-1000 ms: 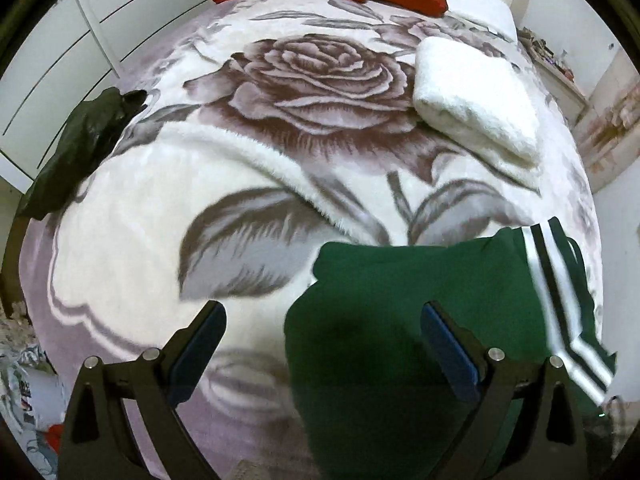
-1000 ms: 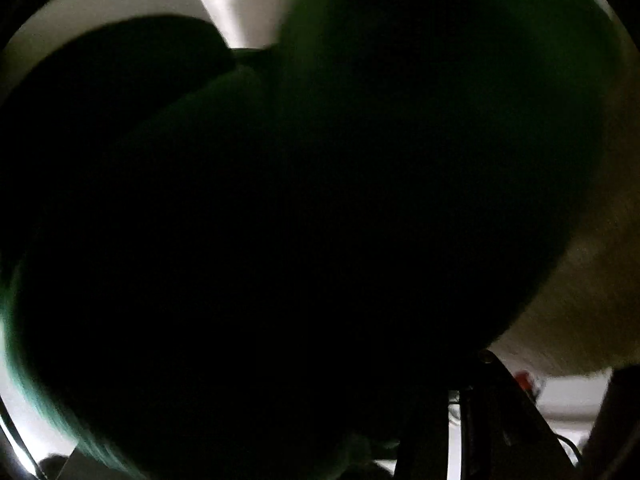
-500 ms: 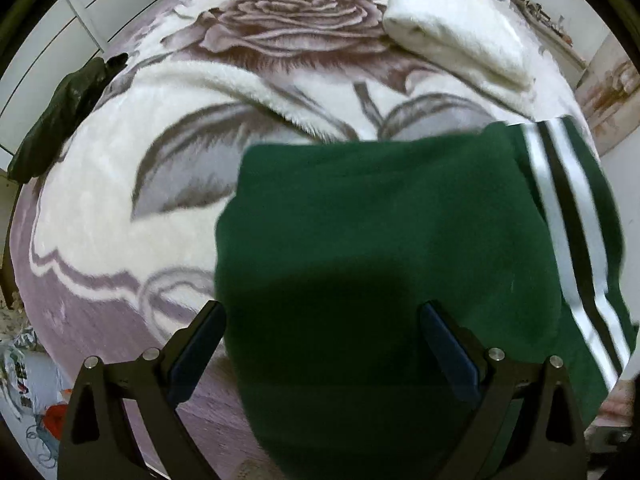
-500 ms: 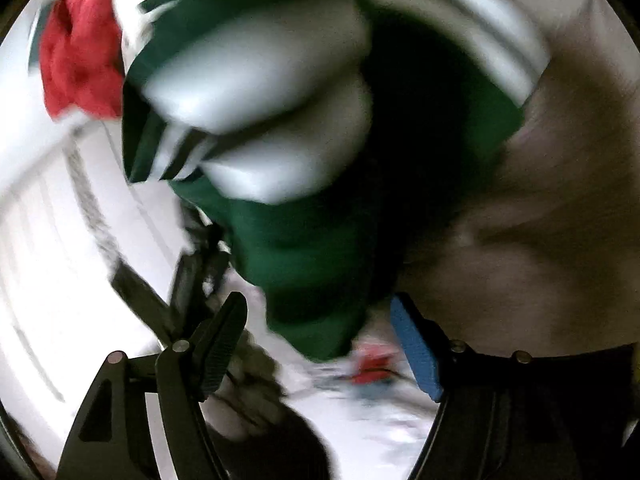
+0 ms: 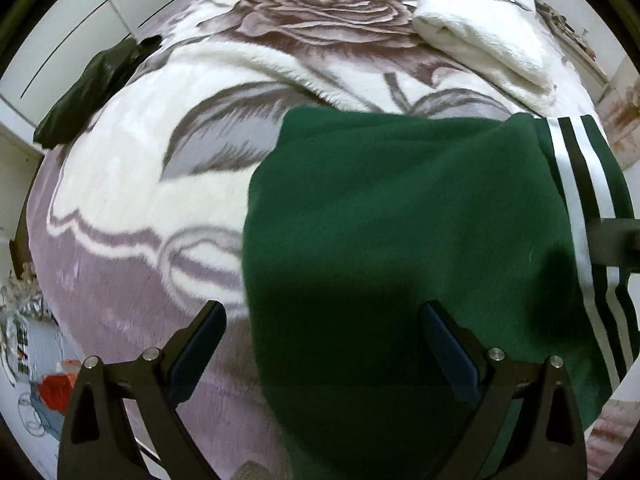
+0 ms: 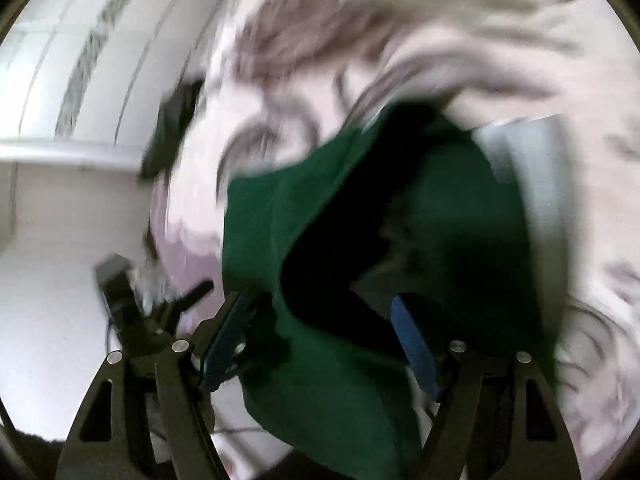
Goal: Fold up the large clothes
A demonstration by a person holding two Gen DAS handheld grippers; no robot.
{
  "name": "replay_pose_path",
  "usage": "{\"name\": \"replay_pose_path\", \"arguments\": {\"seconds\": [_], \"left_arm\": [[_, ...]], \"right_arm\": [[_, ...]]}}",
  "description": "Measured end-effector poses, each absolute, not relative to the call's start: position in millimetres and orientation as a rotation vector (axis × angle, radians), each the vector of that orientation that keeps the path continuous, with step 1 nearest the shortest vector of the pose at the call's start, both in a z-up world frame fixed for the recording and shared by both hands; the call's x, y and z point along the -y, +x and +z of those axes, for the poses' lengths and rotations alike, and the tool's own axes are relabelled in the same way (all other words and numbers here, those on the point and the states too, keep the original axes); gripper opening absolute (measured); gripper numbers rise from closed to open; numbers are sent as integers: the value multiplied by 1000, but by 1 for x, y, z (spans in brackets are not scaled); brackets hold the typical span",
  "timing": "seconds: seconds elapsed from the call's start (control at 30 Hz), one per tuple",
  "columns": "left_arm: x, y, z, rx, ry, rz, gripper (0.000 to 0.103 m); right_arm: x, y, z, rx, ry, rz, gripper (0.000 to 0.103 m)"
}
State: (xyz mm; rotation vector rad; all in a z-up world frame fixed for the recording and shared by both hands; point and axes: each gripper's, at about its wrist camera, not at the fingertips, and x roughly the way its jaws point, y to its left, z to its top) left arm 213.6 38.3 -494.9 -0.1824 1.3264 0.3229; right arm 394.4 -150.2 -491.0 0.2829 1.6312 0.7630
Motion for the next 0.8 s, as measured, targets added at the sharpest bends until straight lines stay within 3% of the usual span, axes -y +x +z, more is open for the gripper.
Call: {"name": "replay_pose_path", "arguments": {"seconds": [0.03, 0.07, 0.17, 0.3, 0.47, 0.53, 0.63, 0.7, 0.8], "left_arm": [[-39, 209, -494, -1327, -189, 326, 99], [-40, 206, -493, -1326, -194, 329, 100], [-44, 194, -488, -1313, -221, 346, 99], [-52, 184, -489, -1291, -283, 347, 100], [-62, 187, -504, -1327, -352, 366, 100], [-66, 186, -503, -1323, -354, 363, 100], [-68, 184, -500, -1310, -315, 379, 100], [-69, 183, -499, -1299, -311, 388, 100], [-72, 186, -496, -1283, -315, 415, 100]], "right_arm": [[154, 394, -493, -1622, 291, 753, 43], [161, 395, -491, -1624, 311, 735, 9], [186, 390, -460, -1504, 410, 598, 2], [254, 401, -444, -1405, 529, 401, 3], [250, 412, -537, -1678, 362, 285, 3], [256, 417, -534, -1689, 447, 344, 4], [270, 419, -501, -1634, 513, 406, 27], [279, 421, -482, -1572, 549, 450, 69], [273, 439, -480, -1546, 519, 499, 73]]}}
